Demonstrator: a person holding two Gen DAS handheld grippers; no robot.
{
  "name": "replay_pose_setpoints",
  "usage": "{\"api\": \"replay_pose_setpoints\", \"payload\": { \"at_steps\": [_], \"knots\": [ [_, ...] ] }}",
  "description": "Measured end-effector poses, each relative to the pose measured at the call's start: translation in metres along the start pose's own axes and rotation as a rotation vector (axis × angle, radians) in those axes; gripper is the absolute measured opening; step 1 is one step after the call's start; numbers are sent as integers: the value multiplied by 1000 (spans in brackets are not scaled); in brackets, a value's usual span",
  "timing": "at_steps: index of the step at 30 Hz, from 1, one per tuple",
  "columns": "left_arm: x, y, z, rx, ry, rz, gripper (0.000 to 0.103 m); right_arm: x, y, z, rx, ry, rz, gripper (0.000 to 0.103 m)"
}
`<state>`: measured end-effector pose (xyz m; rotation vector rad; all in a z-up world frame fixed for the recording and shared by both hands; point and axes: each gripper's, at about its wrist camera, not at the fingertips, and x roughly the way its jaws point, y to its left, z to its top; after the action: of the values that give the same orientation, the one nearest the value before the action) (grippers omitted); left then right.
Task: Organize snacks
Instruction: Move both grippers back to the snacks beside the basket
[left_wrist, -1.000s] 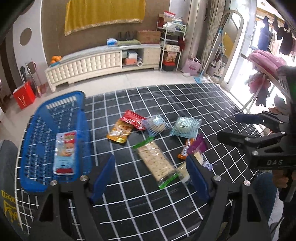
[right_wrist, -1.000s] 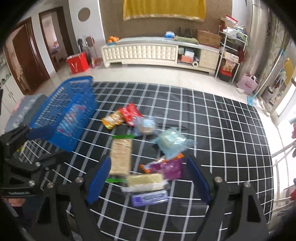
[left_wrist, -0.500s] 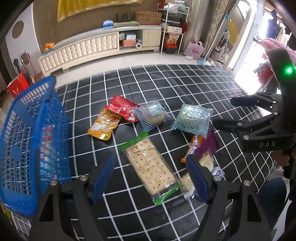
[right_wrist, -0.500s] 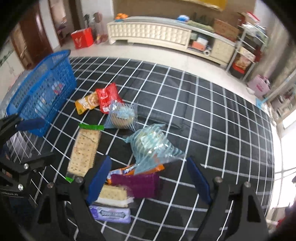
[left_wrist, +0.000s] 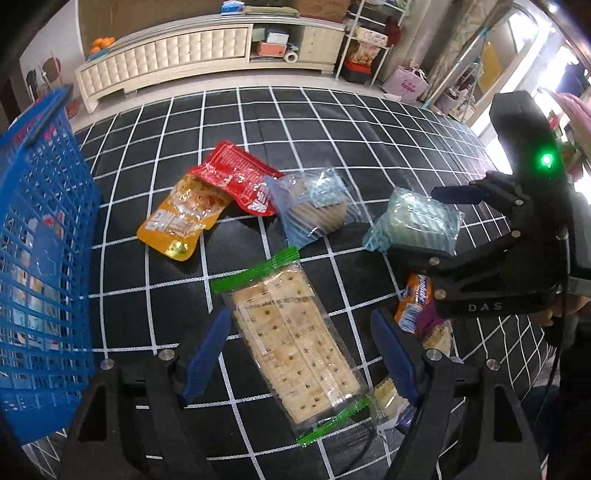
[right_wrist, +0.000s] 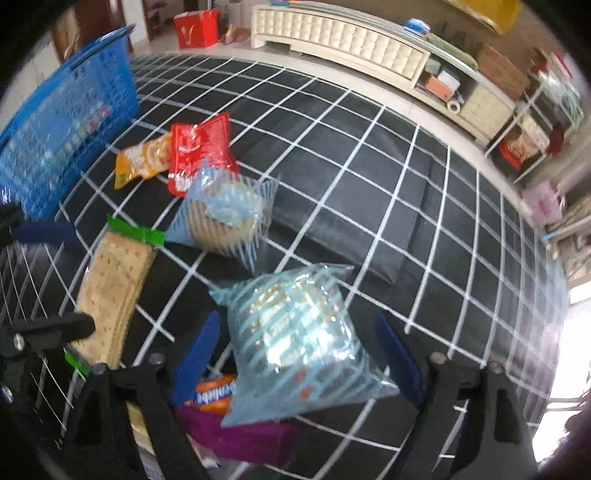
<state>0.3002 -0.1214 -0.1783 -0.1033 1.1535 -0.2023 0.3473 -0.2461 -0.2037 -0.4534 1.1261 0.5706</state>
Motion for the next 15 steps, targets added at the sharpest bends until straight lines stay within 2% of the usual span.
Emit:
{"api": "replay_pose_setpoints", "payload": {
  "at_steps": [1, 7, 11, 15],
  "knots": [
    [0, 1, 0, -4, 1, -1, 77, 3, 0, -1, 6, 7, 3, 69],
    [-4, 6, -3, -16, -9, 18, 77, -9, 10, -13, -57, -68, -46, 63],
    [-16, 9, -7, -37, -27, 14, 77, -46, 6, -21, 106, -195, -64, 62],
    [-26, 9, -13, -39, -41, 21, 77, -70, 13, -35, 258, -257, -107, 63]
  ]
}}
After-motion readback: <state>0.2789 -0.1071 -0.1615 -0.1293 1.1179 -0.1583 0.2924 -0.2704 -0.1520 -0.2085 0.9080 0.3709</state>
